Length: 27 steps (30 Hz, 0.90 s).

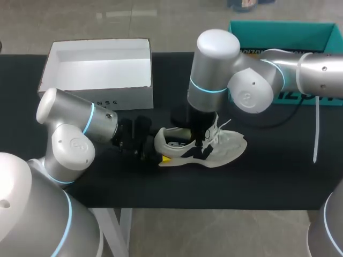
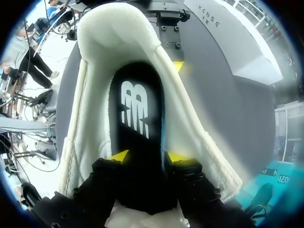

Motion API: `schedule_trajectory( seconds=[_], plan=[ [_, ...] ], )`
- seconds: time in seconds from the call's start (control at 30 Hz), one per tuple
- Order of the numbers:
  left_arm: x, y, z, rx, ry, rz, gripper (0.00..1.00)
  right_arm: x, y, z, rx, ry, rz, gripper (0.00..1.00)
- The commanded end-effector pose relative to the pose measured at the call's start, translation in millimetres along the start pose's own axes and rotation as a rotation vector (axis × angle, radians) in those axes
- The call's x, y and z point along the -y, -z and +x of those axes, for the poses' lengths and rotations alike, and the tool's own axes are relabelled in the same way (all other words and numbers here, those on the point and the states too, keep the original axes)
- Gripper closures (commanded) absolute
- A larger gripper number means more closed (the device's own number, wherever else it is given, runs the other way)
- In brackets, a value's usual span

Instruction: Take the shoe out of the shoebox, open the shoe tongue, remove and reinsert the insole, then place the shoe into the shoebox

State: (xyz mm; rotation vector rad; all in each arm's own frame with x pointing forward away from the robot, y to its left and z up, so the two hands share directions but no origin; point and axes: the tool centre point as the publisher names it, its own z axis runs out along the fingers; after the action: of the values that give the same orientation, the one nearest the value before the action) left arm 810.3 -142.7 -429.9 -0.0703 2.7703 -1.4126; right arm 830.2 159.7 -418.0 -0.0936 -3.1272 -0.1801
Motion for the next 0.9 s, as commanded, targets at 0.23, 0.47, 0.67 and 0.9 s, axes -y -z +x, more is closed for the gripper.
schedule_trajectory(
  seconds=[0.23, 0.47, 0.67, 0.9],
  plan=[
    [-1, 0, 1.8, 0.000, -0.001, -0.001, 1.00, 0.8, -25, 7.7, -0.094, 0.011, -0.005, 0.50],
    [-1, 0, 1.8, 0.000, -0.001, -0.001, 1.00, 4.2, -40, 7.0, -0.170, -0.024, -0.008, 0.83],
    [-1, 0, 1.8, 0.000, -0.001, -0.001, 1.00, 8.4, -47, 16.1, -0.211, -0.059, -0.018, 1.00],
    [-1, 0, 1.8, 0.000, -0.001, -0.001, 1.00, 17.9, -32, 14.0, -0.167, -0.076, -0.055, 1.00]
  ],
)
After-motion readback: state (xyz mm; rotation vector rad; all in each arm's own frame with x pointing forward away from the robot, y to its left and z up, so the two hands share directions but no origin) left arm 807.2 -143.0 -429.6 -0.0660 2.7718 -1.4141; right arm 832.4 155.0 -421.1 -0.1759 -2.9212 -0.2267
